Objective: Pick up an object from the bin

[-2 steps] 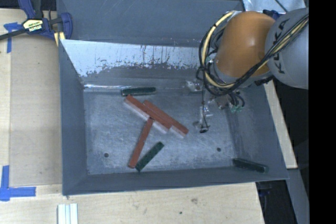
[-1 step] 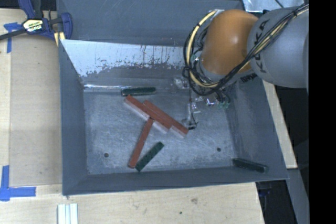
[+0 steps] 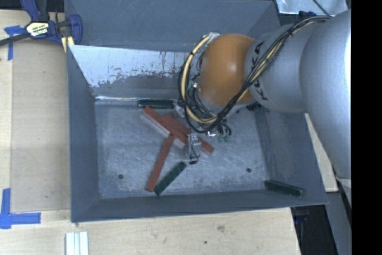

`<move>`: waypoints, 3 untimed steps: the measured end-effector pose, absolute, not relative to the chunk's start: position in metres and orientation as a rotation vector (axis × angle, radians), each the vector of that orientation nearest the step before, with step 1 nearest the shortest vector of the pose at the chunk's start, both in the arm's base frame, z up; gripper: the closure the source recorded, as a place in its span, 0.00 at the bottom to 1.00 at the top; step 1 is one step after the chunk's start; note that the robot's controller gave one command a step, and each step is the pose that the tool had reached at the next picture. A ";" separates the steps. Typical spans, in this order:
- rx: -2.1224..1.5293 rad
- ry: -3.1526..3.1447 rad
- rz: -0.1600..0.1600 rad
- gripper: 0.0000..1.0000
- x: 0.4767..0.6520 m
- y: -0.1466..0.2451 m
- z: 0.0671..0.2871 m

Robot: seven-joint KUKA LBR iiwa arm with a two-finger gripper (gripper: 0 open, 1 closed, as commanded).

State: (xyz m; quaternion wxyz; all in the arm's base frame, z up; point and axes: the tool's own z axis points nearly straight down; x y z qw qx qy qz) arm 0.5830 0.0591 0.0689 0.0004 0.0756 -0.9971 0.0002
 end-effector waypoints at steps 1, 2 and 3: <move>0.096 -3.152 0.002 1.00 0.581 0.061 0.075; 0.096 -3.152 0.002 1.00 0.581 0.061 0.075; 0.096 -3.152 0.002 1.00 0.581 0.061 0.078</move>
Offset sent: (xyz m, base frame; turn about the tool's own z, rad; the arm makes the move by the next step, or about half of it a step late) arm 0.0000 0.0000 0.0000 0.0000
